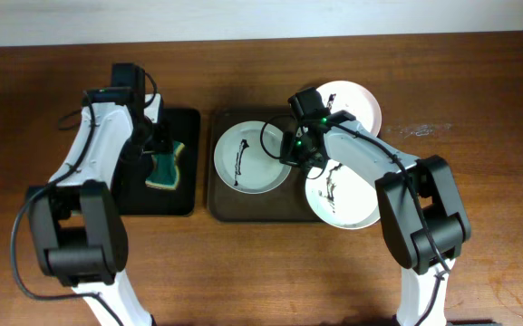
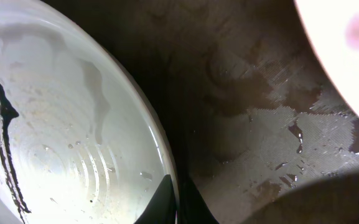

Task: Clean dirty plates on tray and stack at the side
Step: 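Grasp the sponge with the left gripper and the center plate rim with the right, then scrub the center plate with the sponge held in the left gripper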

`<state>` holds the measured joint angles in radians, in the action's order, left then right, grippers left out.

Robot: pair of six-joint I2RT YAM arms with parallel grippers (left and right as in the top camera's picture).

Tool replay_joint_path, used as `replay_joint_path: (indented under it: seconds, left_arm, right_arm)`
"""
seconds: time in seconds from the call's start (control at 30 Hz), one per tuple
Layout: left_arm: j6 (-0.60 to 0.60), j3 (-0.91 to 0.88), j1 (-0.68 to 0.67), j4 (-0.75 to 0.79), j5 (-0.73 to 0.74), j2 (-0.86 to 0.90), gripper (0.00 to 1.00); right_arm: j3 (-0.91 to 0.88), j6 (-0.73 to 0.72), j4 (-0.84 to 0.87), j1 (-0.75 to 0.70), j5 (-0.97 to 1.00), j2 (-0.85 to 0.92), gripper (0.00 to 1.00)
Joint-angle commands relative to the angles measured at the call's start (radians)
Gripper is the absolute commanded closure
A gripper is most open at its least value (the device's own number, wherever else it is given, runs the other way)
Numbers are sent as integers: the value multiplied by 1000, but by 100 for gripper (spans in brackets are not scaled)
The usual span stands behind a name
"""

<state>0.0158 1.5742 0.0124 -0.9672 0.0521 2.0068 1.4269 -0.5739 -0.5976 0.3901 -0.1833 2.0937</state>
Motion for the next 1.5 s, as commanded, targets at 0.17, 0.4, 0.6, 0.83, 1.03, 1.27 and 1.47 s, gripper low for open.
replay_joint_path:
  seconds: [0.17, 0.4, 0.6, 0.83, 1.03, 1.27, 1.47]
  left_arm:
    - [-149, -9, -10, -18, 30, 70, 37]
    - [-141, -35, -10, -6, 29, 122, 63]
    - [-118, -37, -10, 36, 30, 125, 100]
    - [-95, 53, -10, -12, 29, 128, 100]
    - [-80, -117, -14, 133, 31, 223, 100]
    - [-93, 470, -19, -282, 66, 222, 100]
    - [-99, 571, -203, -377, 225, 251, 100]
  right_arm:
    - [-3, -10, -7, 11, 42, 23, 96]
    - [-3, -7, -7, 11, 43, 23, 95]
    - [-3, -7, -7, 11, 42, 23, 96]
    - [-3, -7, -8, 9, 38, 23, 96]
    - [-3, -6, -8, 9, 38, 23, 96]
    - [6, 69, -7, -9, -91, 22, 96]
    - [3, 164, 2, -59, -216, 23, 96]
